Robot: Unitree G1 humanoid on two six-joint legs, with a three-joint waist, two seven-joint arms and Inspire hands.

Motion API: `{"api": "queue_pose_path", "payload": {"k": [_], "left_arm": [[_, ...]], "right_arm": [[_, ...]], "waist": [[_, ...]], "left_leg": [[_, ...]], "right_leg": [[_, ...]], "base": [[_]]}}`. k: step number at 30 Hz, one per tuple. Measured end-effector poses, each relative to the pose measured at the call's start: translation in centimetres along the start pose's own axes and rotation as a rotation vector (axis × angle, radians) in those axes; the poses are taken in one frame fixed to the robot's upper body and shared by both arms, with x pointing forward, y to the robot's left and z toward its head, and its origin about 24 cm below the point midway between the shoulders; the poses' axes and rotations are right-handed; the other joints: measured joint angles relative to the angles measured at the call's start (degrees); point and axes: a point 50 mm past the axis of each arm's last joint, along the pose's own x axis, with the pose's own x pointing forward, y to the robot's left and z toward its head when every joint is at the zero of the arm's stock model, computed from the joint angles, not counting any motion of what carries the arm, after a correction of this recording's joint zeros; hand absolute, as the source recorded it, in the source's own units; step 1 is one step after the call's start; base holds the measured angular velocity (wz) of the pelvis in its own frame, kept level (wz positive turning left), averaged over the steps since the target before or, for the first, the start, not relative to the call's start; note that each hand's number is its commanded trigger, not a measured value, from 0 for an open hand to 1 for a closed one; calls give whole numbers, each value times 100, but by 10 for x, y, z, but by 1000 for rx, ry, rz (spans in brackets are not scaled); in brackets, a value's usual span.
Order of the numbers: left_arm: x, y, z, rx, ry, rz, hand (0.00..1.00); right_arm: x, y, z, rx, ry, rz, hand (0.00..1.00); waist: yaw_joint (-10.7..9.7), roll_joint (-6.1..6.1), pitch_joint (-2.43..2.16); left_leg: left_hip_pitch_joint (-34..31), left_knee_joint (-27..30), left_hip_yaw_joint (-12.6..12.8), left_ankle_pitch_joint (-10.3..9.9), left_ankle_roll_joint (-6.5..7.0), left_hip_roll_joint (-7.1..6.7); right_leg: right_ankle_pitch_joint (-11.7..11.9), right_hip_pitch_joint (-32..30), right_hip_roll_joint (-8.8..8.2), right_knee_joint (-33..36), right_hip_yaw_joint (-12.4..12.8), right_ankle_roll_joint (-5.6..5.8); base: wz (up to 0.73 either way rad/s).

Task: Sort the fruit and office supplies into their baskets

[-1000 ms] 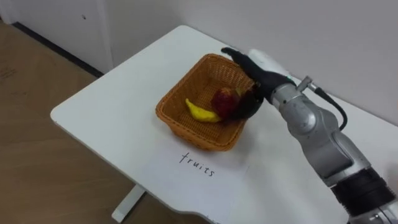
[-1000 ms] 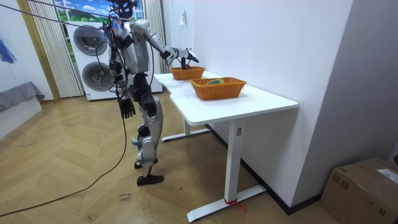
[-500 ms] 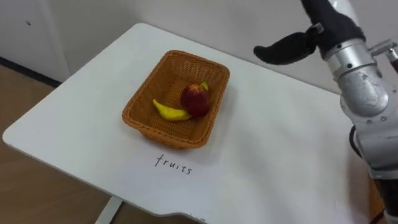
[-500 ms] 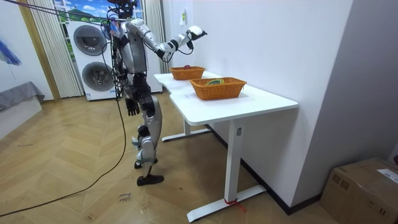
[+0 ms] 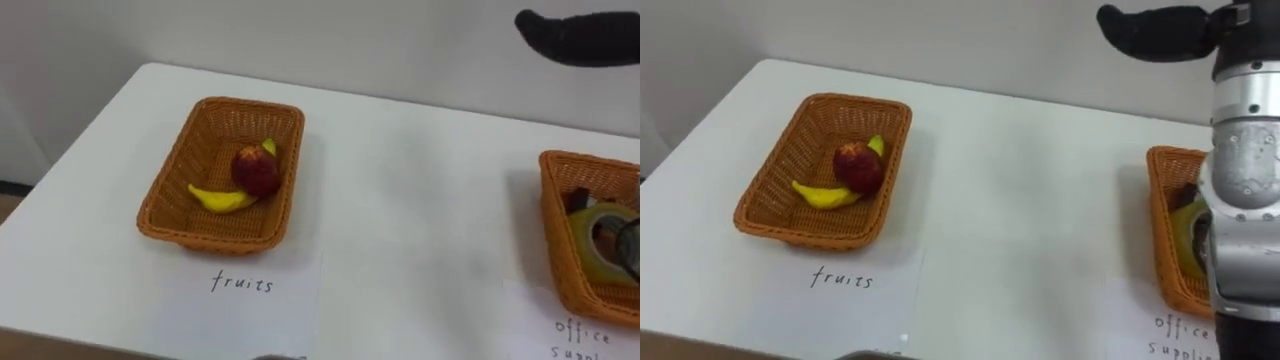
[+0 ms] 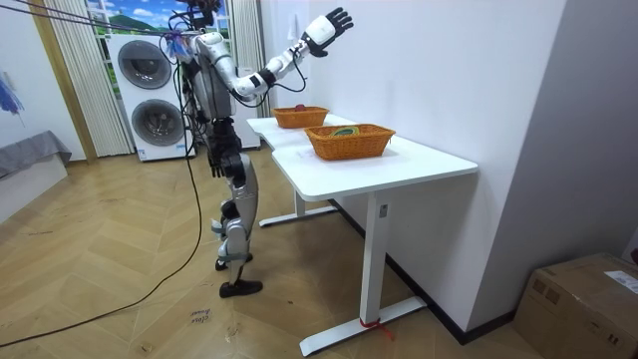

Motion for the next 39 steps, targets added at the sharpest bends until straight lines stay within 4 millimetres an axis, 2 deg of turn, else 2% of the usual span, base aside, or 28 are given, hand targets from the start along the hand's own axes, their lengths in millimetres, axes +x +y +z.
{"api": "queue_pose_path", "payload": {"k": [5,7,11,13,18,22,26,29,32,35,38,39], "left_arm": [[-1,2,-6,-5,11,2,0],[0,2,-5,-6,9,3,0],[0,3,-7,-17,10,7,0],[0,4,-8,-23,12,9,0],[0,7,-14,-47,38,20,0],[0,8,-17,-47,46,25,0],[0,9,-16,-46,45,41,0],[-1,10,-18,-43,50,52,0],[0,11,-16,-39,43,59,0],[0,13,-13,-43,24,70,0],[0,14,-11,-36,14,77,0],[0,13,-10,-34,13,78,0]], "right_arm": [[2,-24,-2,21,11,-156,0],[0,-32,-4,5,11,-198,0],[-6,-43,-10,-19,28,-259,0],[-9,-50,-13,-34,43,-296,0],[-21,-75,-21,-66,68,-434,0],[-35,-91,-28,-12,105,-539,0],[-45,-100,-34,-12,141,-602,0],[-52,-106,-38,30,175,-669,0],[-61,-117,-44,84,215,-737,0],[-84,-135,-55,115,298,-829,0],[-102,-141,-68,102,382,-888,0],[-107,-142,-73,129,416,-912,0]], "waist": [[-216,-25,19],[-236,-41,25],[-290,-103,25],[-392,-158,45],[-426,-239,16],[-519,-274,27],[-553,-260,26],[-699,-226,28],[-772,-176,29],[-844,-115,36],[-875,-113,49],[-957,-79,54]], "left_leg": [[50,-18,17,-5,-1,5],[57,-20,52,-5,-2,11],[61,-30,128,-9,-6,29],[45,-29,147,-11,-8,40],[64,-22,214,-31,-16,66],[63,-14,255,-39,-22,95],[59,-16,390,-69,-39,134],[61,-18,472,-79,-46,131],[63,-4,539,-107,-60,195],[51,-8,538,-136,-73,195],[63,-11,540,-143,-76,190],[65,-12,547,-144,-75,190]], "right_leg": [[0,10,-4,56,15,0],[0,3,-1,52,29,0],[2,-28,9,61,94,-3],[6,-45,11,59,101,-10],[7,-69,32,63,160,-12],[12,-127,45,61,180,-20],[27,-166,81,70,286,-44],[34,-180,106,71,343,-55],[41,-199,131,69,398,-65],[41,-203,151,58,426,-65],[40,-202,163,59,468,-66],[40,-205,164,56,475,-66]], "base": [[-3],[-8],[-10],[-6],[-7],[-5],[-22],[-11],[-10],[-3],[-6],[0]]}}
